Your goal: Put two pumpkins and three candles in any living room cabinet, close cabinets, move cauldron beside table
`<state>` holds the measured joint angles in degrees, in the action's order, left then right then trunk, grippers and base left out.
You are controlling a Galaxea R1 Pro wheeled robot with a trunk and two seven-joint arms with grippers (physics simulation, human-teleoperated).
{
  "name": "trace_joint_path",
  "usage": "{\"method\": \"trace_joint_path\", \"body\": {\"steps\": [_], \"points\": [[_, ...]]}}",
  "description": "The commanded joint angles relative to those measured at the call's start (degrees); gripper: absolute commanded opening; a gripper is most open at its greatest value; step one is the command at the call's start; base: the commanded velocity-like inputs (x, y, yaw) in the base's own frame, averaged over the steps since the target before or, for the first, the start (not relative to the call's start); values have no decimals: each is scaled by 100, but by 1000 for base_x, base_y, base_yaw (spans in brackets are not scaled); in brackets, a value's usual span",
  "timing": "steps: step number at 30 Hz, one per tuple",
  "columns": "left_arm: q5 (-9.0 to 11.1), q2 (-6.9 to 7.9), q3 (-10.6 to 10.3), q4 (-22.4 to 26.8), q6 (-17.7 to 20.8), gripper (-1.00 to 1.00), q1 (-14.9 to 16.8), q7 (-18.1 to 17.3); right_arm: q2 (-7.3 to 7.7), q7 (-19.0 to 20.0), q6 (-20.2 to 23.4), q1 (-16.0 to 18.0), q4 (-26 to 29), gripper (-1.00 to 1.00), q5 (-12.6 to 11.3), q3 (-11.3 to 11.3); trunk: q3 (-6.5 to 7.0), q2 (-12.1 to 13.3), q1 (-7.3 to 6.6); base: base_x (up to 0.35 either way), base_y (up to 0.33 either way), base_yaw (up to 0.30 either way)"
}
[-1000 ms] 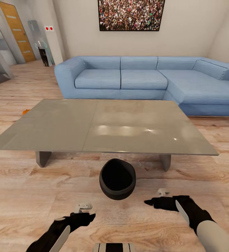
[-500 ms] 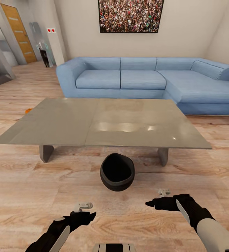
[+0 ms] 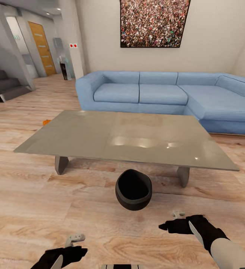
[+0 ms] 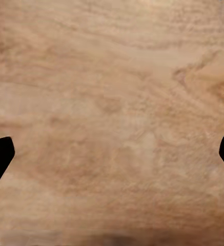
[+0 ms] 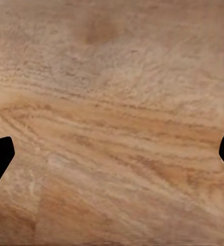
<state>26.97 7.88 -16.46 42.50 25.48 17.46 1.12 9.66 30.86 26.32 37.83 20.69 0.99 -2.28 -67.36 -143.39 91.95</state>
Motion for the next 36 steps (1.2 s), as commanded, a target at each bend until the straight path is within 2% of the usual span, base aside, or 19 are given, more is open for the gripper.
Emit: {"method": "trace_joint_path", "body": {"steps": [1,3,5,7,10,13,15,17,20,24,28,36], "points": [[0,-9,93,-207,-20,100,2,1,-6,-215,-131,-4,-151,100,30,0,23,2,-3,0,0,286],[-5,-25,190,-477,-98,100,3,2,-66,-639,-426,-9,-406,100,61,0,68,4,-8,0,0,287],[-11,-37,232,-622,-167,100,3,5,-201,-1071,-689,-12,-575,100,84,-1,112,7,-13,0,0,288],[-7,-3,262,-670,-190,100,0,9,-272,-1359,-784,-12,-642,100,82,-1,156,10,-18,0,0,288],[3,56,299,-695,-198,100,2,16,-305,-1479,-818,-13,-777,100,83,-1,223,14,-26,0,0,288],[4,28,295,-738,-206,100,-1,44,-373,-1511,-839,-18,-965,100,96,-1,275,104,-77,0,0,288],[-1,-38,297,-1012,-240,100,-4,151,-495,-1545,-869,-34,-1139,100,118,-1,307,185,-121,0,0,288],[-5,-126,295,-1321,-482,100,-3,229,-554,-1650,-1032,-56,-1272,100,109,-1,338,265,-165,0,0,288],[-4,-192,282,-1571,-1049,100,-3,315,-686,-1872,-1448,-133,-1519,100,113,-1,383,385,-231,0,0,287],[0,-277,264,-1665,-1317,100,-4,392,-915,-2121,-1826,-172,-1771,100,107,-1,440,546,-319,0,0,285],[-1,-315,264,-1680,-1377,100,-4,409,-1043,-2208,-1905,-185,-1884,100,156,-1,496,706,-406,0,0,284],[1,-347,266,-1692,-1398,100,-5,409,-1157,-2284,-1928,-242,-1918,100,303,-1,608,1027,-582,0,0,284]]}}
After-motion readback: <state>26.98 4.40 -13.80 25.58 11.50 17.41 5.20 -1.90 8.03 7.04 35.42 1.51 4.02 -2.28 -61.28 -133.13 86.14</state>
